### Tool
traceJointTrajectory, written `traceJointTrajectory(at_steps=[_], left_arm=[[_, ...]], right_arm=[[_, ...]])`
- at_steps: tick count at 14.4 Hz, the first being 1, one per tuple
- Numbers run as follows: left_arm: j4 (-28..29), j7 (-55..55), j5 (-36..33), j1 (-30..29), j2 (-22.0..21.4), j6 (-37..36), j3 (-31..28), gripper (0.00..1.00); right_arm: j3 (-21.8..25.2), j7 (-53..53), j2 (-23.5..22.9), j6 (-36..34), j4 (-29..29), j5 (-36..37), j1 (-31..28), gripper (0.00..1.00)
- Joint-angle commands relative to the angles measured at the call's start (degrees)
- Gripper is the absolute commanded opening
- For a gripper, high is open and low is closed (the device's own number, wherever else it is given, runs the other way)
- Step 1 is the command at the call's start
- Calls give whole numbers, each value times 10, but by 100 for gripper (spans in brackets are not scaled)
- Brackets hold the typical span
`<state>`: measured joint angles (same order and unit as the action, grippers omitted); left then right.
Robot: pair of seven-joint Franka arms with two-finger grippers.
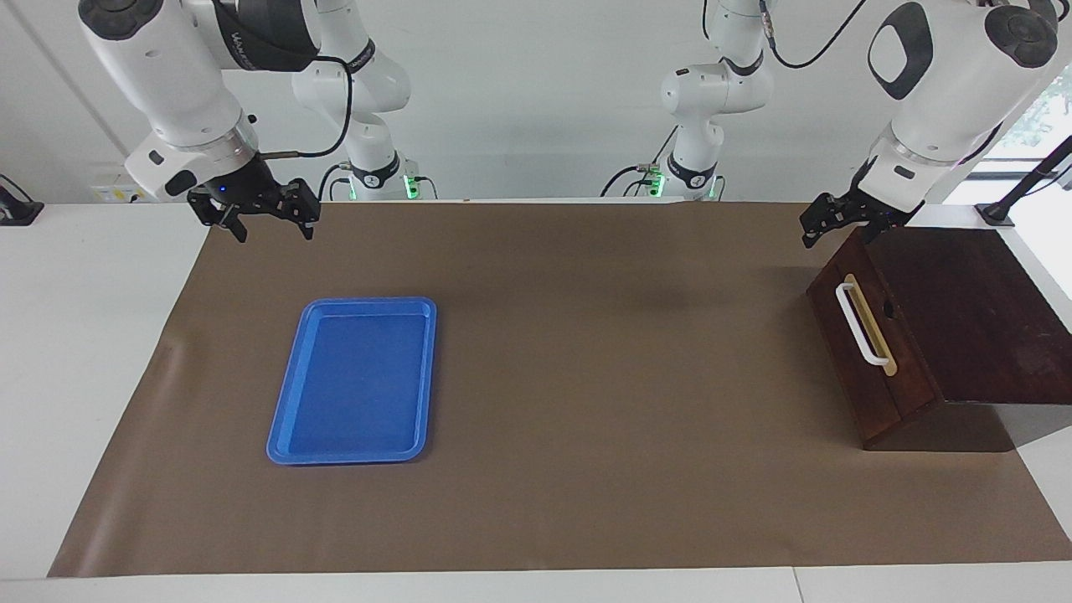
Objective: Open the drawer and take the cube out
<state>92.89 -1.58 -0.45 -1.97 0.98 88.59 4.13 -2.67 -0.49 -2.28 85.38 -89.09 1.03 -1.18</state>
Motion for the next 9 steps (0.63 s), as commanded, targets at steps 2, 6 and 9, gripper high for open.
traceJointTrajectory(at_steps=[2,6,9], left_arm=[[-3,8,5,4,-1,10,-4,100],[-1,8,4,4,-1,21,-5,100],[1,8,3,3,-3,25,-5,100]], right_arm=[[-7,-12,14,1,-16,6,-9,100],[-7,-12,14,1,-16,6,-9,100],[-7,-12,14,1,-16,6,-10,100]])
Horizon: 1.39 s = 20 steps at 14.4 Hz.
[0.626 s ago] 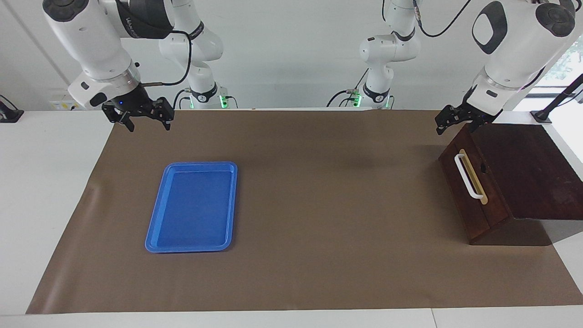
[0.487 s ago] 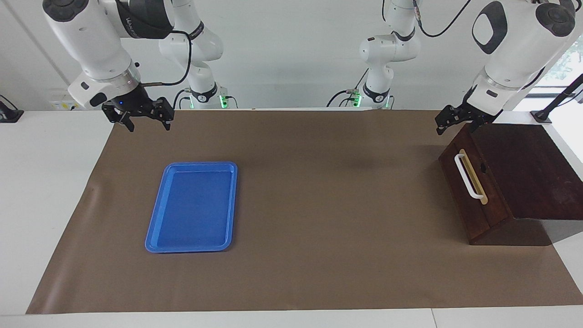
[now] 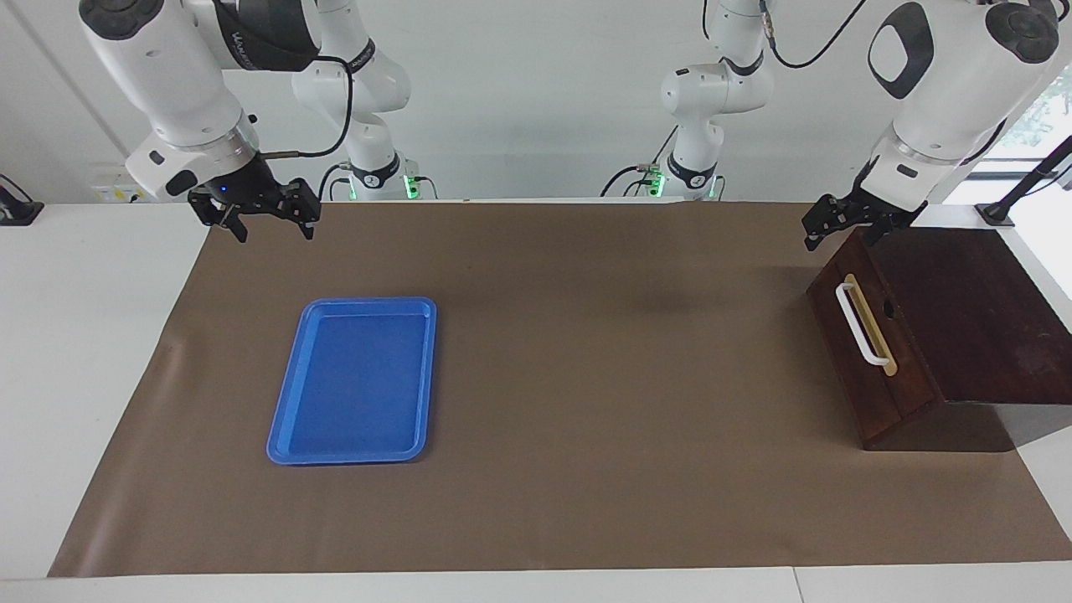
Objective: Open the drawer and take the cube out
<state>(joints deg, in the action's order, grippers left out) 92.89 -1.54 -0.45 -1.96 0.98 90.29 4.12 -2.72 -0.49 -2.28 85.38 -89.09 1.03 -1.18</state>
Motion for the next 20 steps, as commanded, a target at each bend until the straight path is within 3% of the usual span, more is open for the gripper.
traceJointTrajectory(at_steps=[1,5,12,16,20], left_arm=[[4,11,0,2,-2,21,-4,100],[96,15,-92,20,-15,129,-1,100],[134,10,-214,32,52,224,-1,100],[197,9,-255,24,55,298,-2,100],[204,9,-299,10,67,331,-2,100]], right_arm=[[-6,-12,14,1,-16,6,-10,100],[-7,-13,14,1,-16,6,-10,100],[-6,-12,14,1,-16,6,-10,100],[-7,-12,14,1,-16,6,-10,100],[-6,-12,14,1,-16,5,-10,100]])
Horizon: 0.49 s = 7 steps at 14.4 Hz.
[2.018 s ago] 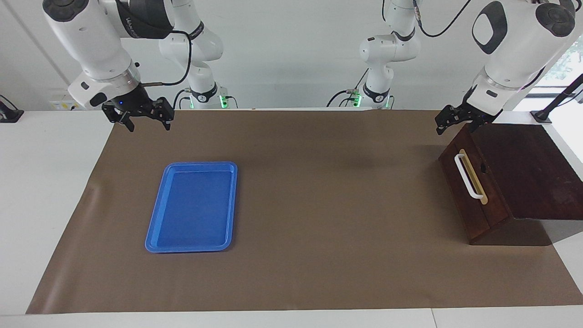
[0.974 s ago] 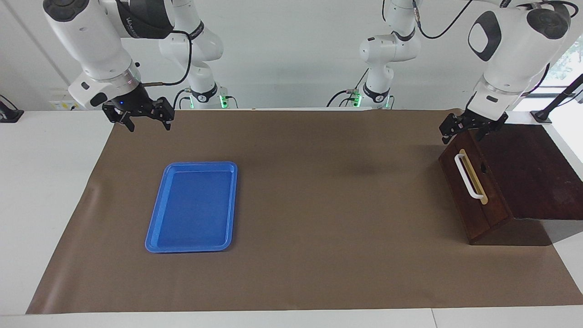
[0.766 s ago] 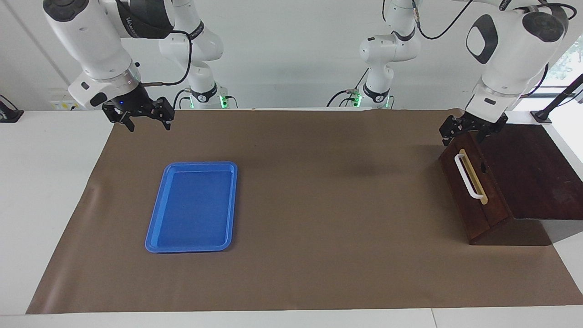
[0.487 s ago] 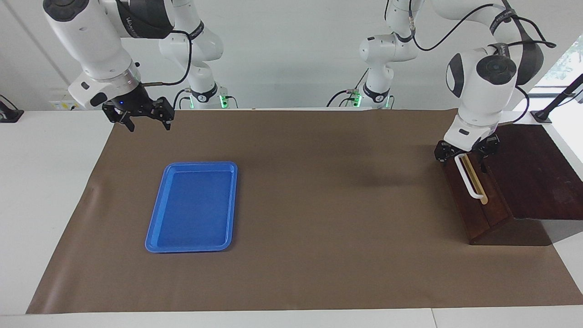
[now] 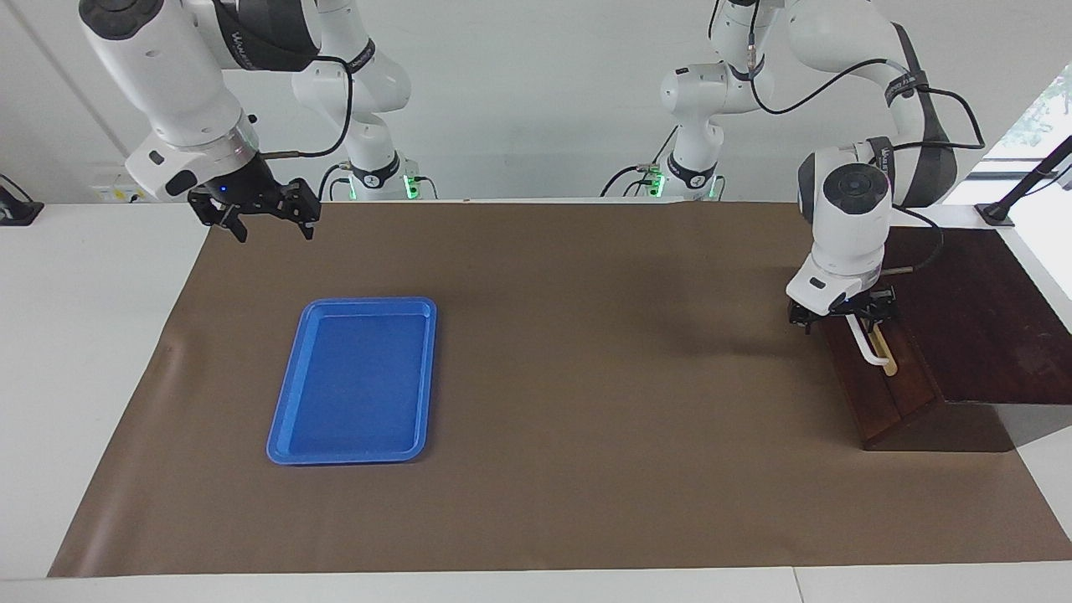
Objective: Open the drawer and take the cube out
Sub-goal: 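Pull the wooden drawer open by its white handle with the left gripper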
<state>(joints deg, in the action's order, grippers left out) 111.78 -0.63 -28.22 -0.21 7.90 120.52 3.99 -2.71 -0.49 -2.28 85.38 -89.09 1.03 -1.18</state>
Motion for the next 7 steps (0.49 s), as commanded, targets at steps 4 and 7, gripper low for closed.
traceJointTrajectory(at_steps=[4,7], left_arm=[[22,-22,-23,-9,25,59,0,100],[10,-53,-28,10,42,63,0,100]], right_arm=[[-6,-12,14,1,-16,6,-10,100],[-6,-12,14,1,-16,6,-10,100]])
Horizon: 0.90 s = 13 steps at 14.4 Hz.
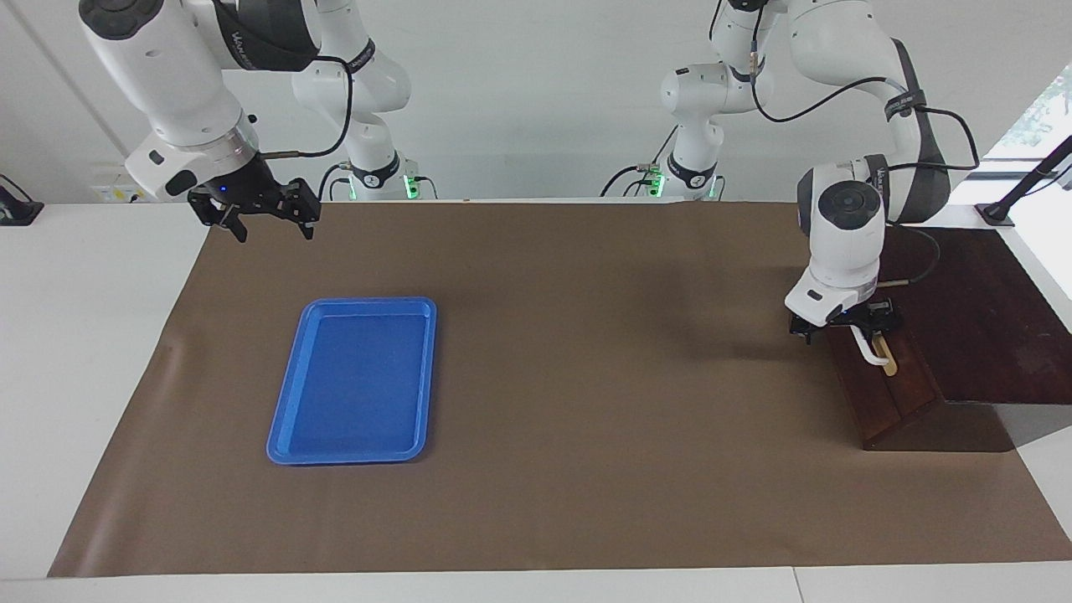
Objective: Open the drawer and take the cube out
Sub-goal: 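Pull the wooden drawer open by its white handle with the left gripper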
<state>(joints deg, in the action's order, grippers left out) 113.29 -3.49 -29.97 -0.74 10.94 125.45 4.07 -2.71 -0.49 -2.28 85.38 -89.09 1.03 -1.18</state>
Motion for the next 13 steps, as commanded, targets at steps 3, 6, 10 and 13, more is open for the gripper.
traceJointTrajectory(at_steps=[3,6,10,13], left_arm=[[-32,-56,-3,54,20,-20,1,100],[-51,-95,51,91,23,-45,1,100],[-53,-152,84,123,23,-44,1,100],[-53,-152,86,128,22,-53,1,100]], right_arm=[[-6,-12,14,1,-16,6,-10,100],[-7,-12,14,1,-16,5,-10,100],[-7,-12,14,1,-16,5,-10,100],[-7,-12,14,1,-16,6,-10,100]])
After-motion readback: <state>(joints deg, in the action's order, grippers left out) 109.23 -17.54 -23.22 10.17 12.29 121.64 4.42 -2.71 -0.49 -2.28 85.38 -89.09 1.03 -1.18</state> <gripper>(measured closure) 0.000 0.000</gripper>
